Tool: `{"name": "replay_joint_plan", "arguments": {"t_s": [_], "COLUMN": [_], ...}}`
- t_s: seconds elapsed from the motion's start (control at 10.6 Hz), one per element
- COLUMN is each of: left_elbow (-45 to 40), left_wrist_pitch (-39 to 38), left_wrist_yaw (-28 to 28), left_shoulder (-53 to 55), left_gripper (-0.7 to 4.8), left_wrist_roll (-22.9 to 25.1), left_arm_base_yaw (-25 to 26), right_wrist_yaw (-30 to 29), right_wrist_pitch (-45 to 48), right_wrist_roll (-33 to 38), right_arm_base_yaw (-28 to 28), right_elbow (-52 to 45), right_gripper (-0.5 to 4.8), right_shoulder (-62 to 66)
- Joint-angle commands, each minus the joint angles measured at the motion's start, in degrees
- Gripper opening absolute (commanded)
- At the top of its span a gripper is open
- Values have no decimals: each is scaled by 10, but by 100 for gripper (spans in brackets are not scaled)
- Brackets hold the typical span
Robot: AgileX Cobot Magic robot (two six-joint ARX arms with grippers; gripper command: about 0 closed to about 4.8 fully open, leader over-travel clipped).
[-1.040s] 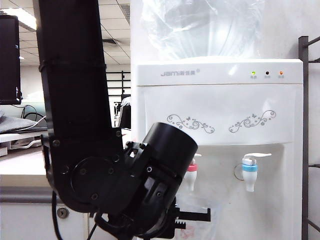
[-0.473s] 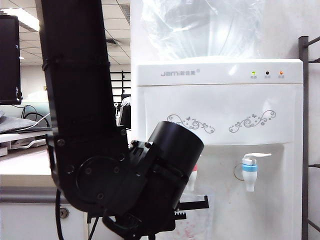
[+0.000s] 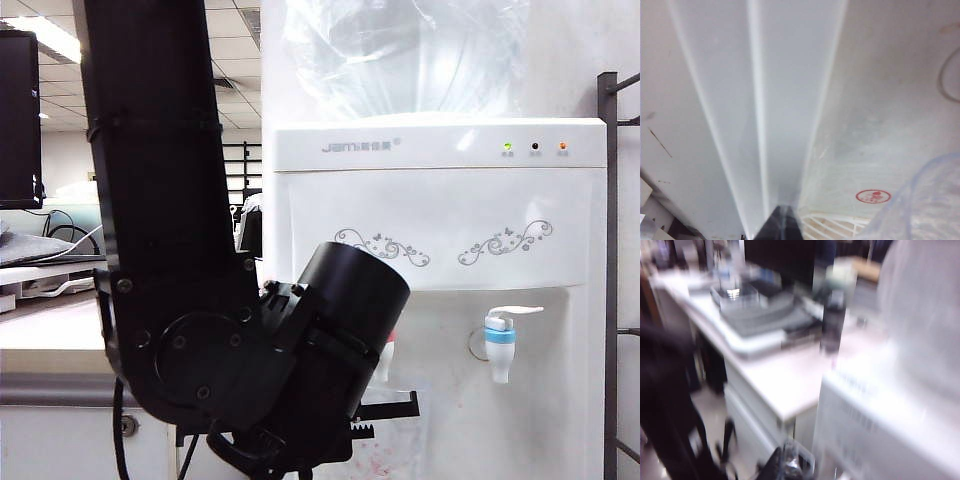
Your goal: Pick up the plastic mug from the left desk, go to the hot water outlet of the water dispenser, press the vertical switch to get some water, then put the mug back on the desk.
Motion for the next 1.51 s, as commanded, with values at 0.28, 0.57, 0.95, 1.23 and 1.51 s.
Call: {"name": "replay_joint_plan", "arguments": {"t_s": [0.28, 0.57, 0.95, 1.23, 1.51], "left_elbow": [5, 5, 5, 5, 5], "left_wrist_pitch": [20, 19, 20, 20, 20], "left_wrist_yaw": [-3, -4, -4, -4, -4], "left_shoulder": [-3, -3, -3, -3, -3], "left_gripper": [3, 3, 3, 3, 3], "left_wrist_roll": [-2, -2, -2, -2, -2], "left_arm_base_yaw": [0, 0, 0, 0, 0], "right_wrist_yaw": [2, -42, -220, -226, -228], "right_wrist_pitch": [16, 72, 344, 421, 508], "right_wrist_roll": [-5, -7, -9, 5, 54], "right_arm_base_yaw": [-45, -126, -201, -200, -200], "right_elbow": [-74, -127, -237, -258, -258], "right_gripper": [-5, -5, -5, -5, -5], "right_shoulder": [22, 50, 137, 210, 320]}}
